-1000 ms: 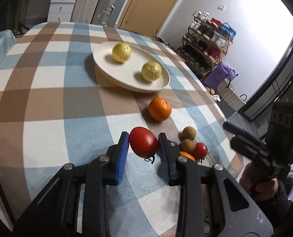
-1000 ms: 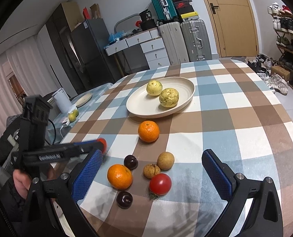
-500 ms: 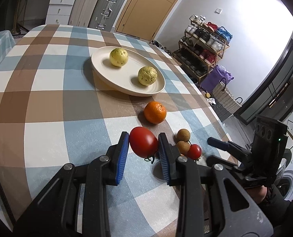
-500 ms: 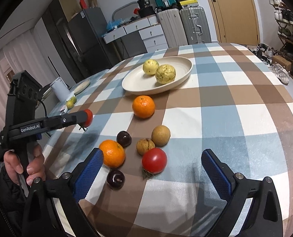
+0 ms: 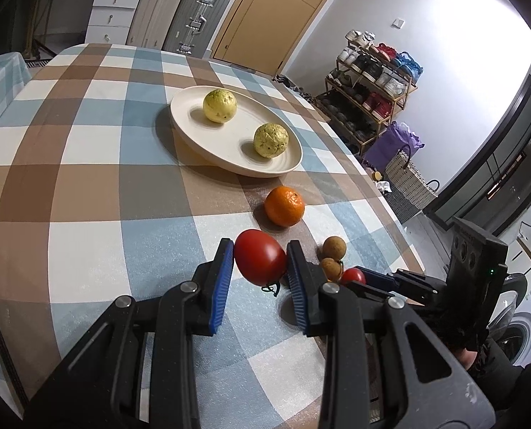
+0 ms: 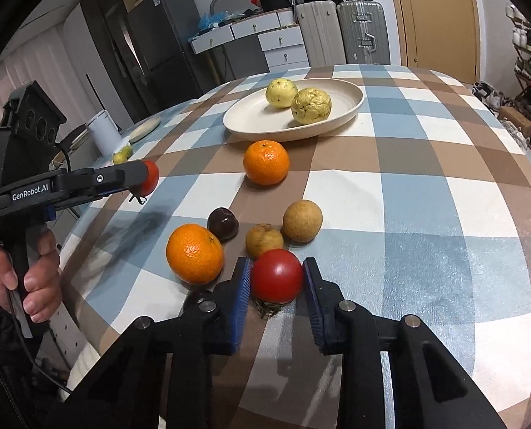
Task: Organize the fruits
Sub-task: 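Grasp a red tomato with the left tool while the right tool grasps another tomato, then carry both tomatoes to the plate and release them beside the guavas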
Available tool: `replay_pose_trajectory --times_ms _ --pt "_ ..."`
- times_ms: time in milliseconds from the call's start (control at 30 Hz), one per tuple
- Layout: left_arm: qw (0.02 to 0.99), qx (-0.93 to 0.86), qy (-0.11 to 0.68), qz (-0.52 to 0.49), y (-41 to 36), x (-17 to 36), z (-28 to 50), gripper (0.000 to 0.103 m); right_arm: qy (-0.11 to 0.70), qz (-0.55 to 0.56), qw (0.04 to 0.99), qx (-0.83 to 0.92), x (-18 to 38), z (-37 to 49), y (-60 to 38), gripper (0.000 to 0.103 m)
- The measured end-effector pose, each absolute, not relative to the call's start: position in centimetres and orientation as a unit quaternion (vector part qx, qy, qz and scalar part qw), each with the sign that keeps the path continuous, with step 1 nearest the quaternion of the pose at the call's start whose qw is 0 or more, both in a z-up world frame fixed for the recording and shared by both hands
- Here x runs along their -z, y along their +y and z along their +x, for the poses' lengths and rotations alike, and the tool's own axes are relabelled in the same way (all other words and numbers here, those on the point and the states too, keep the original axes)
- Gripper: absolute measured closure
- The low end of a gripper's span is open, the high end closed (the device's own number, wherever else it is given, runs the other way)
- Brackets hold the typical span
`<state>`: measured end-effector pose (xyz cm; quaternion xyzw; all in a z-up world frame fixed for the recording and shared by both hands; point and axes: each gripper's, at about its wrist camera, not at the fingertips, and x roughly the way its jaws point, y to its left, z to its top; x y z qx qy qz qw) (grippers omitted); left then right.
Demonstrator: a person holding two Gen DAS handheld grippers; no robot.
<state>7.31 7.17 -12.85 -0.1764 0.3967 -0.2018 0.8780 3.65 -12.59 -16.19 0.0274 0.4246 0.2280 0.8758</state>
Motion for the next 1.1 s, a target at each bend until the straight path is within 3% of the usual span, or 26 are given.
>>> replay_pose_trajectory --times_ms 633,1100 --pt "0.891 0.189 0.383 -0.153 7.6 10.4 12.2 0.076 0.363 0.085 0.893 -0.253 12.4 4.8 -15.4 0.073" --pt "0.897 0.163 0.387 -0.139 8.9 9.8 21.6 0.076 0.343 0.08 0.889 -0.292 8.2 12.8 -13.7 0.073"
